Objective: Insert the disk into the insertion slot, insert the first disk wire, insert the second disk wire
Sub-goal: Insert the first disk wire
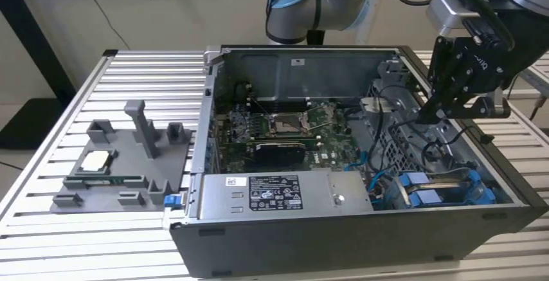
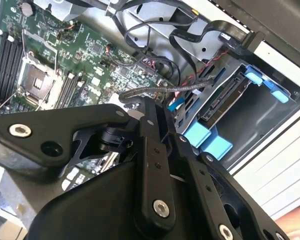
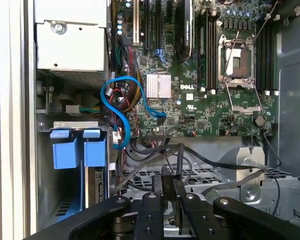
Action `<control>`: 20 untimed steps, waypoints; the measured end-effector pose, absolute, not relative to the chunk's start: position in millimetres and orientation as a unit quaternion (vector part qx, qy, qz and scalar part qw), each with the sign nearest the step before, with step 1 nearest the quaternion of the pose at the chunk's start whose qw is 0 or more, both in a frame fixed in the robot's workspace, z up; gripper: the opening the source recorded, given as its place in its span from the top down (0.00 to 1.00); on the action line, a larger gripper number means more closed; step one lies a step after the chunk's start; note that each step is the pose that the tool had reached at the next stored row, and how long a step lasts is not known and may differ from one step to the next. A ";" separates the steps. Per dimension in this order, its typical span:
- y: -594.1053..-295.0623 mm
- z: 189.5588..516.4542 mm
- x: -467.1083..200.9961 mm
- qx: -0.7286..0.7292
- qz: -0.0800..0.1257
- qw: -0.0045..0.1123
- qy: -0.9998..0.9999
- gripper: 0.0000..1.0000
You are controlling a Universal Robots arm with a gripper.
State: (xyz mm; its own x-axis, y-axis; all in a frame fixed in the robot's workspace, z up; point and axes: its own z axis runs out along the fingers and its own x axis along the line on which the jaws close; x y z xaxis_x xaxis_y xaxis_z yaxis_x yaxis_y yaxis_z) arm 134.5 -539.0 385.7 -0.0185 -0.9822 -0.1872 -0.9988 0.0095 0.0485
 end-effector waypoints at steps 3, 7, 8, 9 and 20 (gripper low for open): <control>-539.1 384.3 134.5 -0.699 0.083 0.050 0.709 0.81; -539.9 382.1 135.6 -0.699 0.076 0.045 0.709 0.81; -540.4 381.7 136.0 -0.700 0.074 0.043 0.710 0.81; -540.9 381.3 136.4 -0.700 0.071 0.041 0.710 0.81; -549.1 375.3 142.1 -0.701 0.048 0.027 0.711 0.81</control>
